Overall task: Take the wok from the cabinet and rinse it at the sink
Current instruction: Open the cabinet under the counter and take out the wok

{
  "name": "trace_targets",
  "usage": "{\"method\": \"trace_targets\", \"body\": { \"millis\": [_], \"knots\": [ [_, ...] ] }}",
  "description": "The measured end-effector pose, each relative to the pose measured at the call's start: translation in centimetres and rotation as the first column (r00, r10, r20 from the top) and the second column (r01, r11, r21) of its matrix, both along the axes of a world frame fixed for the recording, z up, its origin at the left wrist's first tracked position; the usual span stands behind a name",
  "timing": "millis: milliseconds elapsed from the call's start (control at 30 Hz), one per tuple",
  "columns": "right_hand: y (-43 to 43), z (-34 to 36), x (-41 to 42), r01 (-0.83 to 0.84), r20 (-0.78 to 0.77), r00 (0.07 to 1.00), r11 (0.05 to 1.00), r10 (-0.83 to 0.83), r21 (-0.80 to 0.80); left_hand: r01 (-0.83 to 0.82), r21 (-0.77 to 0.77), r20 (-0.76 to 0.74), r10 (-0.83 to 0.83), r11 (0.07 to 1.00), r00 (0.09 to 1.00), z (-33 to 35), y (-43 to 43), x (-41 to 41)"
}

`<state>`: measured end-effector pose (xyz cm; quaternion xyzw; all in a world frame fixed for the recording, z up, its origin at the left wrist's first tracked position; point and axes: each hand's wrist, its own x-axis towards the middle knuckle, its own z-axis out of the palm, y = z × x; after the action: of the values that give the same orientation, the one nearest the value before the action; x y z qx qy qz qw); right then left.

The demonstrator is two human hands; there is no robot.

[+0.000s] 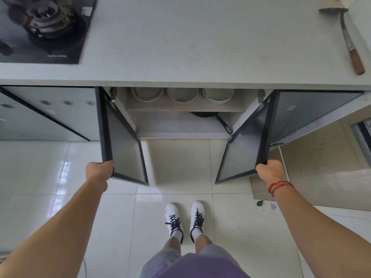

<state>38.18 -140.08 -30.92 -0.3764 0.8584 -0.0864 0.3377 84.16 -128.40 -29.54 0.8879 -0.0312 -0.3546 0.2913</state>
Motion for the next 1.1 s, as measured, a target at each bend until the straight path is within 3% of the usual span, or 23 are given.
{"method": "trace_targets", "body": {
  "millis": [333, 500, 867, 1100],
  "knots": [
    [0.8, 1.6, -3.7, -0.022, -0.101, 0.995, 1.0, 0.021, -0.009, 0.04, 0.138, 0.155, -0.061, 0.99, 0.986, -0.2, 1.5, 2.4],
    [1.3, 1.4, -3.7, -0.102, -0.18, 0.975, 0.981, 0.132, 0.165, 0.156, 0.321, 0.212, -0.231, 0.934, 0.95, 0.3, 1.3, 1.7],
    [1.0, 2.2, -3.7, -0.157, -0.274, 0.936, 0.96, 0.219, 0.231, 0.192, 0.355, 0.224, -0.283, 0.915, 0.933, -0.3, -0.2, 0.7],
    [-0.4, 3.3, -0.7, -0.267, -0.206, 0.935, 0.956, 0.288, 0.121, 0.398, 0.219, 0.204, -0.441, 0.891, 0.874, 0.7, -2.5, -1.7]
  ]
}}
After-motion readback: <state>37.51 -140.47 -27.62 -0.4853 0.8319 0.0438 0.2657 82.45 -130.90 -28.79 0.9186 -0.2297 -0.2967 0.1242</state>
